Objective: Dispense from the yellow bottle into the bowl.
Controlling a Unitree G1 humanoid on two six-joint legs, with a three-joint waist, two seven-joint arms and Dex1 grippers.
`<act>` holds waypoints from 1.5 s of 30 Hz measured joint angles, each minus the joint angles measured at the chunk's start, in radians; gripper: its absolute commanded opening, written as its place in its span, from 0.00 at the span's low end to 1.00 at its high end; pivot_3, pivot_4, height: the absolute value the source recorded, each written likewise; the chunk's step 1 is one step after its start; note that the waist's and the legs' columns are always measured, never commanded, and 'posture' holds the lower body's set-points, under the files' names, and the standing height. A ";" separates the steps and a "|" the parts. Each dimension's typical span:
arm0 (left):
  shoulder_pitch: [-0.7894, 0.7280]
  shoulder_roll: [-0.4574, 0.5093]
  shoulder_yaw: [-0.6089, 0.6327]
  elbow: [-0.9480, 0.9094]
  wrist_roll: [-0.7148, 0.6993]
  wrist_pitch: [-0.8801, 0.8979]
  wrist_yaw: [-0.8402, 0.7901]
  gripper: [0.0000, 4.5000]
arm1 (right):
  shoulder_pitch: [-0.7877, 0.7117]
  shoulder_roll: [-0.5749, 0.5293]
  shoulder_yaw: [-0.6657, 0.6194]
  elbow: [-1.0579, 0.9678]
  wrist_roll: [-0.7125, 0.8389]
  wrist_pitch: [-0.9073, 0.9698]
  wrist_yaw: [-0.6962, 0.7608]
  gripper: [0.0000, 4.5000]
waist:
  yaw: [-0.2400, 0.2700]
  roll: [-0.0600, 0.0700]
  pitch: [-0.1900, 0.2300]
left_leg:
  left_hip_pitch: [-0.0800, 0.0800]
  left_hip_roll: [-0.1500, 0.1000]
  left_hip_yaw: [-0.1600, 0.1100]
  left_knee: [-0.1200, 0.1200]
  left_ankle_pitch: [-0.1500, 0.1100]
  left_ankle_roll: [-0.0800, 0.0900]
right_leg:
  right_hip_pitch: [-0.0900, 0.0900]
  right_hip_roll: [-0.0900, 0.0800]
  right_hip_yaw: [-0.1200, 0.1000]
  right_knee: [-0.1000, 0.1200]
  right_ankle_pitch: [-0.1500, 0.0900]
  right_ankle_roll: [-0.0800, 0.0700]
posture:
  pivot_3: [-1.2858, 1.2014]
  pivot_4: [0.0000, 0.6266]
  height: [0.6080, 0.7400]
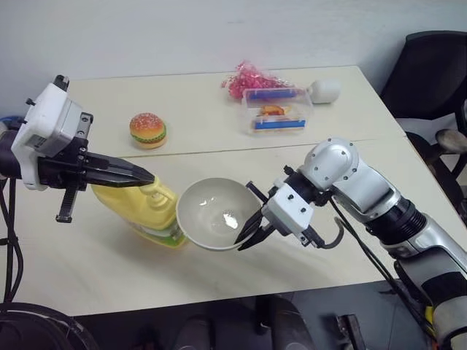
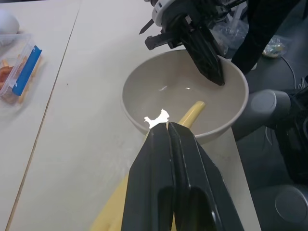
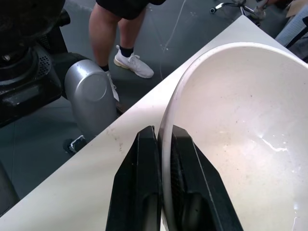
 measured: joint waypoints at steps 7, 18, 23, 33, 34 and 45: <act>0.006 0.000 0.003 -0.002 0.000 -0.009 0.009 0.01 | -0.013 0.032 0.024 0.000 0.005 -0.023 0.000 0.00 | 0.002 0.000 0.000 | 0.000 0.000 0.000 0.001 0.000 0.000 | 0.000 0.000 0.000 0.000 0.000 0.000 | 0.52 0.24 1.00; 0.113 -0.005 0.047 -0.050 0.008 -0.105 0.018 0.01 | -0.040 0.022 0.043 0.015 0.028 -0.045 0.000 0.00 | 0.001 0.003 -0.002 | 0.002 0.000 0.000 0.000 0.000 0.000 | 0.002 0.000 0.001 0.001 0.000 0.000 | 0.52 0.24 1.00; 0.118 -0.007 0.042 -0.049 0.018 -0.136 0.024 0.01 | -0.054 0.022 0.059 0.021 0.039 -0.050 0.000 0.00 | 0.001 0.006 -0.004 | 0.004 0.000 0.001 0.000 0.000 0.000 | 0.002 0.000 0.001 0.002 0.000 -0.001 | 0.52 0.24 1.00; 0.162 -0.007 0.038 -0.040 0.038 -0.205 0.027 0.01 | -0.081 0.024 0.069 0.017 0.072 -0.064 0.000 0.00 | 0.001 0.012 -0.010 | 0.008 0.000 0.003 -0.002 0.000 0.000 | 0.004 0.000 0.003 0.002 -0.001 -0.001 | 0.52 0.24 1.00; 0.169 -0.007 0.038 -0.041 0.038 -0.208 0.027 0.01 | -0.083 0.025 0.070 0.017 0.072 -0.064 0.000 0.00 | 0.001 0.012 -0.010 | 0.010 0.000 0.004 -0.003 0.000 0.000 | 0.005 0.000 0.003 0.002 -0.001 -0.002 | 0.52 0.24 1.00; 0.212 -0.007 0.035 -0.048 0.042 -0.236 0.057 0.01 | -0.116 0.039 0.083 0.016 0.073 -0.055 0.001 0.00 | 0.000 0.019 -0.017 | 0.023 0.002 0.007 -0.014 -0.001 -0.001 | 0.018 0.001 0.003 -0.001 -0.003 -0.004 | 0.52 0.24 1.00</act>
